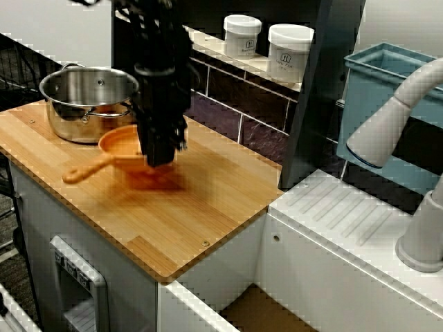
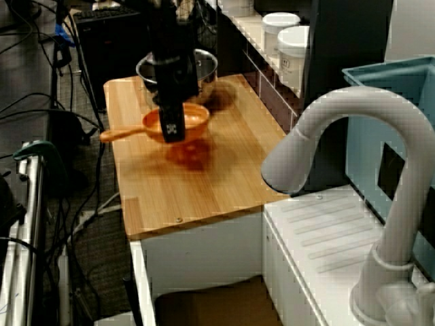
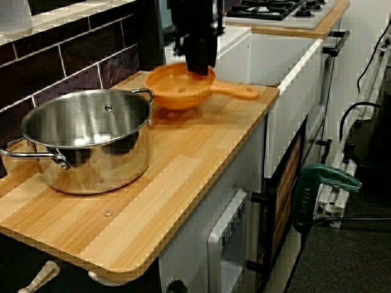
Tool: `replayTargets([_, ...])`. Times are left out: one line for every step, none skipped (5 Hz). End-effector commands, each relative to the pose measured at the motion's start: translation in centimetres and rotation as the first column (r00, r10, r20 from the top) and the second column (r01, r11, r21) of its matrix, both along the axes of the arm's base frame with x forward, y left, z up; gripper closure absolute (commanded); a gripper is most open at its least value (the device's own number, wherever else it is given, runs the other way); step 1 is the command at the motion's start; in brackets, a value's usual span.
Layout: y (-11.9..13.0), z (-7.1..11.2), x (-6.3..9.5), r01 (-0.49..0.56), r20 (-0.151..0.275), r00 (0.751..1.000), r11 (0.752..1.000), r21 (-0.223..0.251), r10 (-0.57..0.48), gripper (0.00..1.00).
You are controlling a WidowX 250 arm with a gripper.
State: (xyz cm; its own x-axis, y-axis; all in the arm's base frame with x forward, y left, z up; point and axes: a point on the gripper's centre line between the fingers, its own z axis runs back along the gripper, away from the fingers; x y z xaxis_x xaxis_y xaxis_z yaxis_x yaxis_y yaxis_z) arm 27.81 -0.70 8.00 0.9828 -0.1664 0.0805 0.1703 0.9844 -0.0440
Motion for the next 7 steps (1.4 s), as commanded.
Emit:
replayTargets([0.0, 4.9, -0.6, 0.031, 0.108, 0.994, 0.998, -0.046, -0.026, 1.00])
replayTargets([-0.5, 6.3, -1.1, 0.058, 0.110, 0.993, 0.995, -0.082, -0.049, 1.00])
replayTargets([-1.0, 7.4, -1.4, 0.083, 0.117, 0.991, 0.991, -0.109, -0.070, 1.00])
replayTargets([-1.2, 8.0, -1.5, 0.176, 0.092, 0.983, 0.957, -0.232, -0.159, 1.00])
replayTargets([-1.1, 8.5, -1.3, 0.234, 0.076, 0.972, 0.928, -0.289, -0.221, 1.00])
replayTargets([-0.8, 8.9, -1.1, 0.267, 0.069, 0.963, 0.901, -0.342, -0.259, 1.00])
replayTargets([-0.6, 9.2, -0.9, 0.297, 0.064, 0.953, 0.876, -0.381, -0.295, 1.00])
